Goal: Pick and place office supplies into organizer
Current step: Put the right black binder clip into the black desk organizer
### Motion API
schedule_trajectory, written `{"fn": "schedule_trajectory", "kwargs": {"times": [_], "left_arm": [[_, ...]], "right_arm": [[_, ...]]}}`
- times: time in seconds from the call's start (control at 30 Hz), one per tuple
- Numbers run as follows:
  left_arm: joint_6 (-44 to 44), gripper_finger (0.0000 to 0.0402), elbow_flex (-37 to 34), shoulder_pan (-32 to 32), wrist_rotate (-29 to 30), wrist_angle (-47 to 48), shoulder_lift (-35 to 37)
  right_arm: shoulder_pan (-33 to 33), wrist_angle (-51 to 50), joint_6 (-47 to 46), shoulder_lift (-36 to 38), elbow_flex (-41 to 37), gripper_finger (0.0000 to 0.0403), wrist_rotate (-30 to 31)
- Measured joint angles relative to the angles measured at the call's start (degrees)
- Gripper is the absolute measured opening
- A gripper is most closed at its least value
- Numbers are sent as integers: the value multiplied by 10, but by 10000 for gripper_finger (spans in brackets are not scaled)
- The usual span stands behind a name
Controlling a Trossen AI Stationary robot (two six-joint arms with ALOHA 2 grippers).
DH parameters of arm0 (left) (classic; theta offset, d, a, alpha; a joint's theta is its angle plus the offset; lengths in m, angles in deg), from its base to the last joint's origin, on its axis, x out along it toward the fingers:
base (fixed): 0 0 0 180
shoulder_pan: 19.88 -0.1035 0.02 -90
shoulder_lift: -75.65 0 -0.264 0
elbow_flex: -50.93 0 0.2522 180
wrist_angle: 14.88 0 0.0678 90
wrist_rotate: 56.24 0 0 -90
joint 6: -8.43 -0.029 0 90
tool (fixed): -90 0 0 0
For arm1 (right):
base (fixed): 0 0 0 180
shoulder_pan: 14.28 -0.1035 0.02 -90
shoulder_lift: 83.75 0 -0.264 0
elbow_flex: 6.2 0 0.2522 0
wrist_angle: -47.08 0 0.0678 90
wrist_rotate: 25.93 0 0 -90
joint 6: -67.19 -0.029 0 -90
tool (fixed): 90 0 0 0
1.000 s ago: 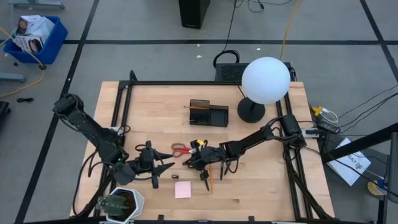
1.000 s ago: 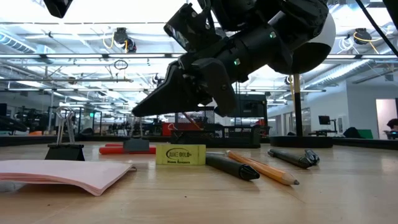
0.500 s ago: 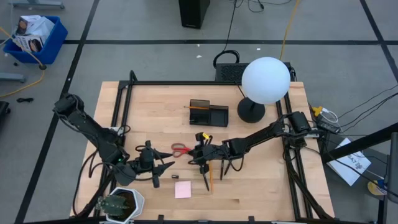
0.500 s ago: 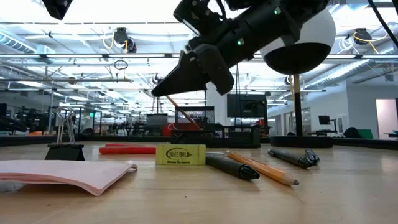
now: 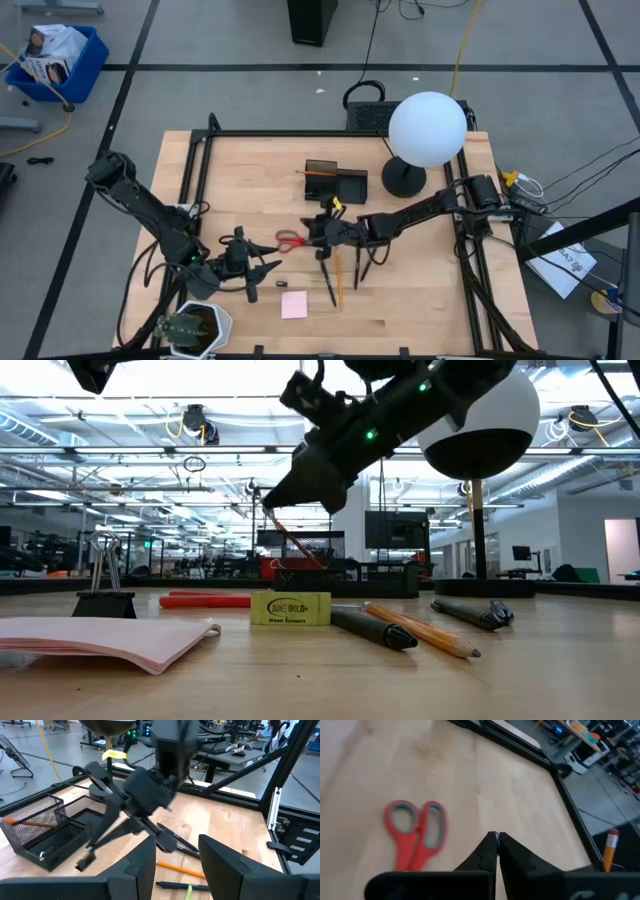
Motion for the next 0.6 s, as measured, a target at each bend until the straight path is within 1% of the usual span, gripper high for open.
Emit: {"fn": "schedule_trajectory", "kwargs": {"times": [0.1,0.6], "left_arm": [[-6,154,0,0,0,0,0],[-14,154,0,0,0,3,0]], "right_arm": [[18,1,0,0,0,4,-11],[85,-6,-15,0,0,4,-15]]}}
